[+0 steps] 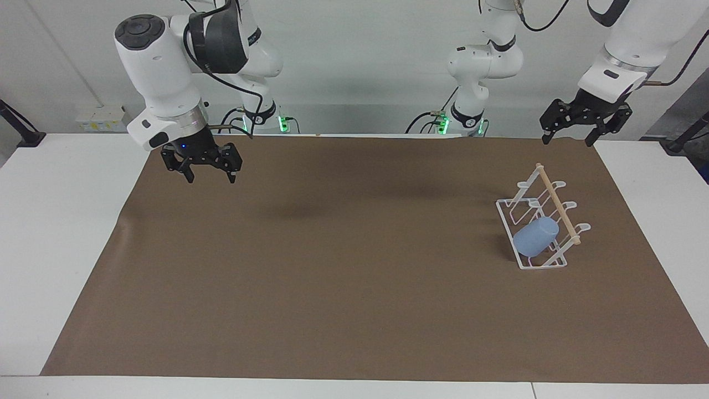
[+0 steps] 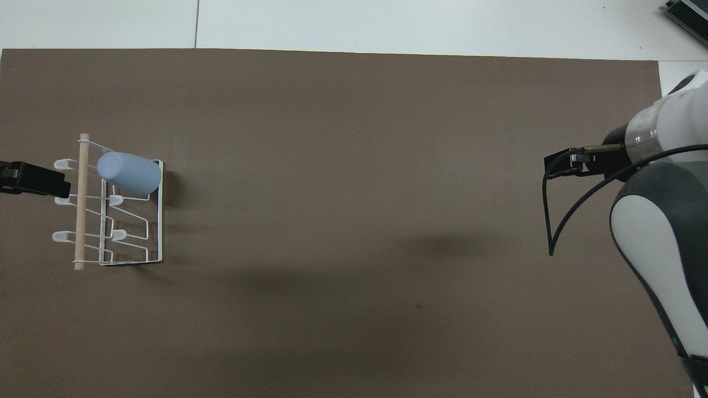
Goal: Hang cup on cup holder
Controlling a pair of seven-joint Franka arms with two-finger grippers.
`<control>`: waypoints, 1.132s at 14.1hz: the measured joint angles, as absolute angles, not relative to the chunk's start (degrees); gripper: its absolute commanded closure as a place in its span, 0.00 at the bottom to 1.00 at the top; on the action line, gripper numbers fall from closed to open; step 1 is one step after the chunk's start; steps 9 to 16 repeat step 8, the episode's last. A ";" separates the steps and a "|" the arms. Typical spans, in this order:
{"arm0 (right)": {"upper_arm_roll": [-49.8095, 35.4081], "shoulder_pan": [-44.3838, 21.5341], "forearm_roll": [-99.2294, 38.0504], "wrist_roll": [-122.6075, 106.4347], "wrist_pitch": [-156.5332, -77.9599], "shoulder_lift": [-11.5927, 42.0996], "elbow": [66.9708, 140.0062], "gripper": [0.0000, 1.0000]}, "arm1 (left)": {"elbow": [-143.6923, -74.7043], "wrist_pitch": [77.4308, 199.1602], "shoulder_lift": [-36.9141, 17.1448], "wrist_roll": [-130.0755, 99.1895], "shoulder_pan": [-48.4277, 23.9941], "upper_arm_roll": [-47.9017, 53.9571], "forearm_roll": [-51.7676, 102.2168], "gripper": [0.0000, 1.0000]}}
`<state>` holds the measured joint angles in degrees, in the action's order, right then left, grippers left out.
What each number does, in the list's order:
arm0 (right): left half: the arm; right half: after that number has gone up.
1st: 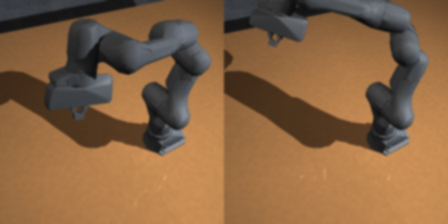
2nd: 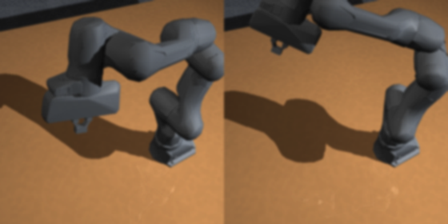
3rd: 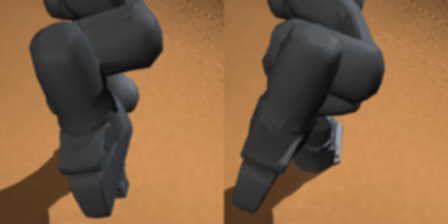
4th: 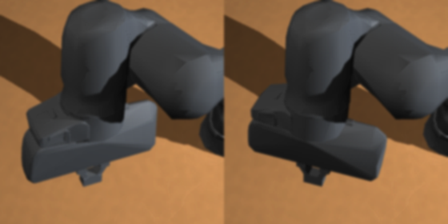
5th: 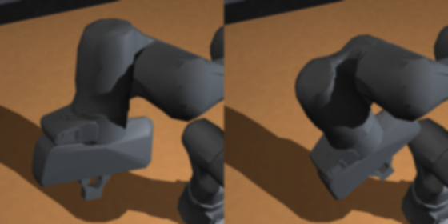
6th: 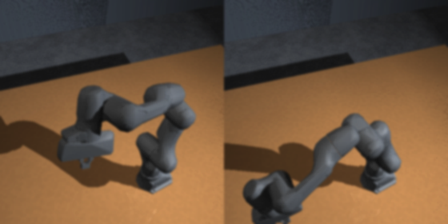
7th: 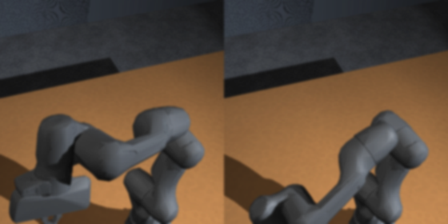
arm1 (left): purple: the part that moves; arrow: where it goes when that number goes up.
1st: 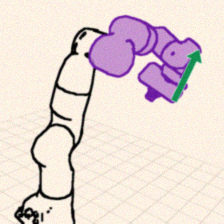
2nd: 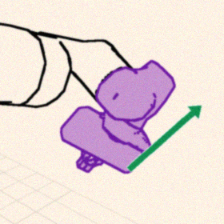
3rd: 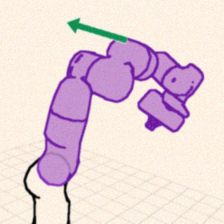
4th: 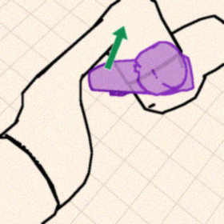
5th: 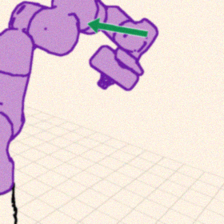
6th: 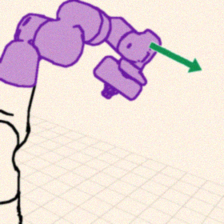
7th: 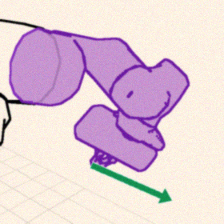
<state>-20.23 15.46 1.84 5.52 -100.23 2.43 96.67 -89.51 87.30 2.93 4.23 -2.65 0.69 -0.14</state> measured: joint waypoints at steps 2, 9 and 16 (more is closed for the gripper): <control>-20.22 15.47 1.84 5.52 -100.23 2.43 96.67 0.00 | -89.52 88.09 2.80 4.23 -2.65 0.77 -0.14 0.00; -20.23 15.47 1.84 5.52 -100.23 2.43 96.63 0.00 | -89.52 88.13 2.64 4.22 -2.64 0.90 -0.14 0.00; -20.23 15.47 1.84 5.52 -100.23 2.43 96.63 0.00 | -89.52 88.13 2.64 4.22 -2.64 0.90 -0.14 0.00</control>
